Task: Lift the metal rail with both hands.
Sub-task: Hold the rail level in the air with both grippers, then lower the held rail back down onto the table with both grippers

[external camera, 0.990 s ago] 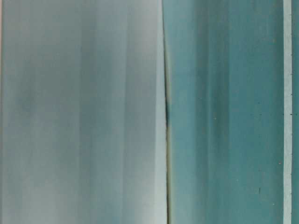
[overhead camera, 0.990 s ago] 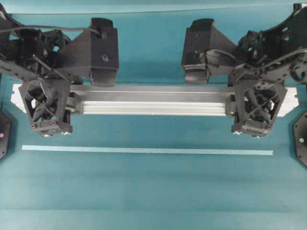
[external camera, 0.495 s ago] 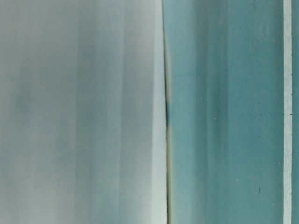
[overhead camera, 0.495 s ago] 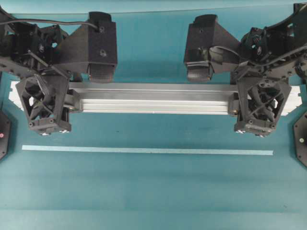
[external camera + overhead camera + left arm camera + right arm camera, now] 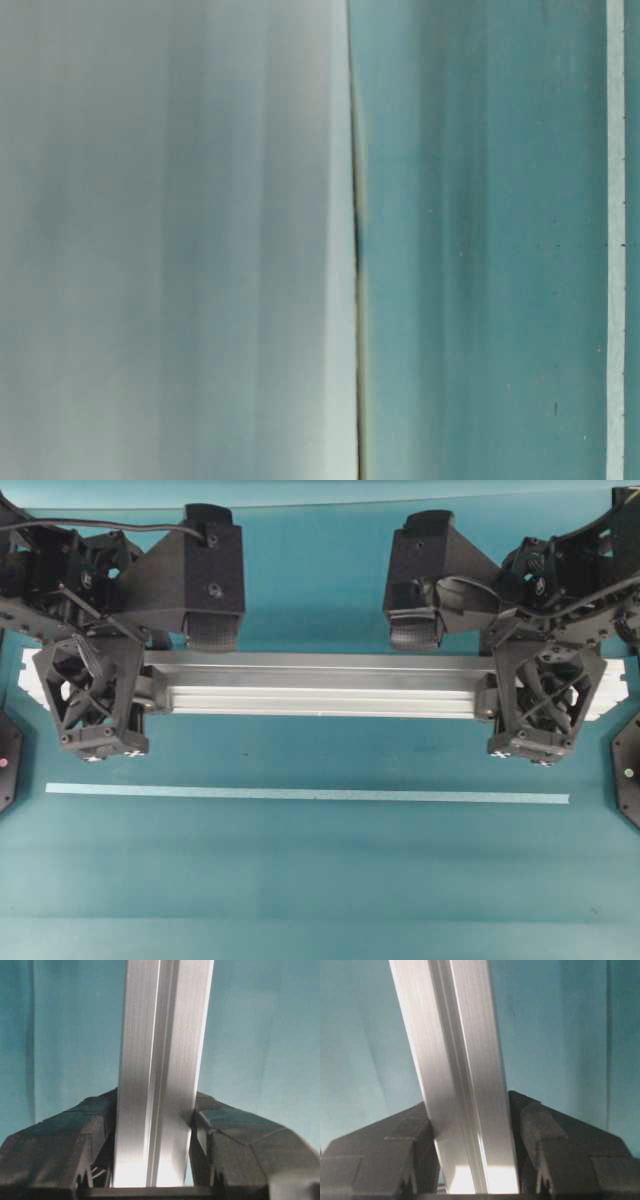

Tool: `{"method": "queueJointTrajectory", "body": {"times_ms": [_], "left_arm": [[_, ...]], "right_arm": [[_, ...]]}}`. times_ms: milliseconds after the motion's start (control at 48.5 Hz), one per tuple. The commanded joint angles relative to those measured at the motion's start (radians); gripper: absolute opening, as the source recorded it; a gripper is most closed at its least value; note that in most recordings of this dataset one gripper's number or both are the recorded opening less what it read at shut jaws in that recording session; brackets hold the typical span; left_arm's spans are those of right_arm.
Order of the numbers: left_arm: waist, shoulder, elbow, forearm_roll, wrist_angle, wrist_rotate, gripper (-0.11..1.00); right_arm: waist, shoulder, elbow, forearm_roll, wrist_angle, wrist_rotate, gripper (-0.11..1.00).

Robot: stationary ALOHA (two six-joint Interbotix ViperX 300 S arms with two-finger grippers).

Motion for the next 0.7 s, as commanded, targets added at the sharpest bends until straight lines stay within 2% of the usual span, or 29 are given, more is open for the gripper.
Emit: {"method": "queueJointTrajectory", "body": {"times_ms": [0, 247, 680], "left_arm": [[0.002, -0.012, 0.012, 0.002, -0.017, -0.006, 0.37], [0.003, -0.011, 0.201, 0.003, -0.164, -0.003, 0.37], [0.006, -0.009, 0.41, 0.003, -0.391, 0.0, 0.37]], "right_arm": [[-0.005, -0.005, 0.035, -0.009, -0.034, 0.028, 0.33], [-0.005, -0.008, 0.192, -0.009, -0.193, 0.025, 0.33], [-0.003, -0.002, 0.397, -0.008, -0.357, 0.025, 0.33]]}}
